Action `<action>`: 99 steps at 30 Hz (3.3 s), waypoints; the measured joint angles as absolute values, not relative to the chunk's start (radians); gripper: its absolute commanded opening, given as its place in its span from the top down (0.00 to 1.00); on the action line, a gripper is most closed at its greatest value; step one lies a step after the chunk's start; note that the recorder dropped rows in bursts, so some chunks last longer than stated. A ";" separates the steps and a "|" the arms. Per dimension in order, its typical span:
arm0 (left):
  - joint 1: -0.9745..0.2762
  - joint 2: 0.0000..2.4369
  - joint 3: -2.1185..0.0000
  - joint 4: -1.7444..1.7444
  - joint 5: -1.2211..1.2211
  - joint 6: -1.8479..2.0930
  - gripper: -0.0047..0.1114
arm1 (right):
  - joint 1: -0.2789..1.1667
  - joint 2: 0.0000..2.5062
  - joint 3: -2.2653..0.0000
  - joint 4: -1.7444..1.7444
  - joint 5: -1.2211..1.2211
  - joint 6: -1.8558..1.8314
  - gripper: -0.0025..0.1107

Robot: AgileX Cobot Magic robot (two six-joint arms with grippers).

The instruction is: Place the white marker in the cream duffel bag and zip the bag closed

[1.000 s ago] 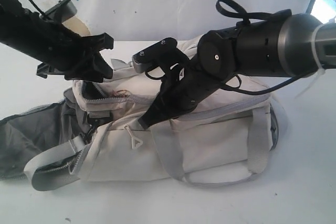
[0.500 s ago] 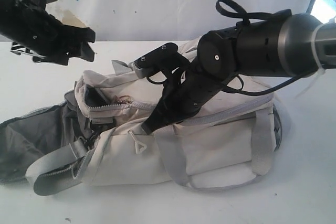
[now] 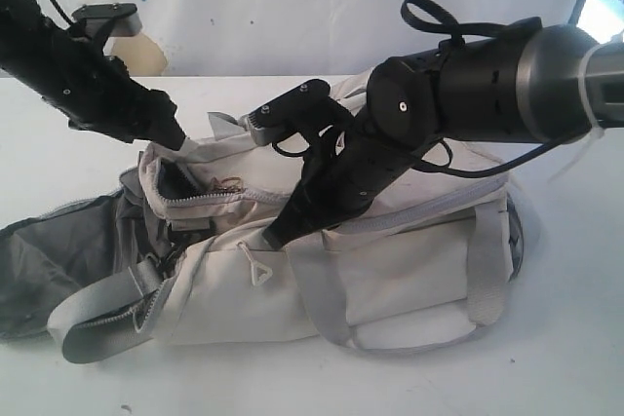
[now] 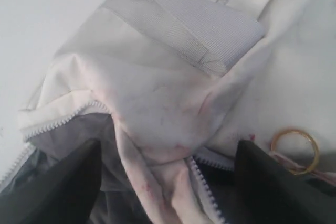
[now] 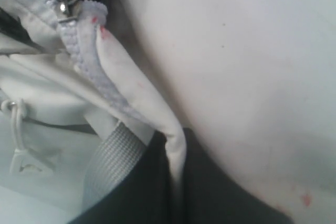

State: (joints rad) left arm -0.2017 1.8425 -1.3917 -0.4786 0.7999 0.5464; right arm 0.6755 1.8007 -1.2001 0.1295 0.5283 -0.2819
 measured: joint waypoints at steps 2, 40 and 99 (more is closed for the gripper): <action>-0.209 1.855 -1.392 -0.501 0.785 0.610 0.29 | 0.676 1.801 -1.200 0.129 0.528 -0.282 0.98; -0.170 2.038 -1.540 -1.038 0.850 0.497 0.96 | 0.673 1.687 -1.200 0.178 0.481 -0.402 0.58; -0.072 2.065 -1.542 -1.581 0.985 0.190 0.93 | 0.717 1.863 -1.200 0.073 0.291 -0.502 0.61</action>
State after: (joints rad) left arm -0.0715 2.0647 -1.5418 -1.5813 0.9851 0.1904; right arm 0.7171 1.8629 -1.2001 0.0730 0.2910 -0.5016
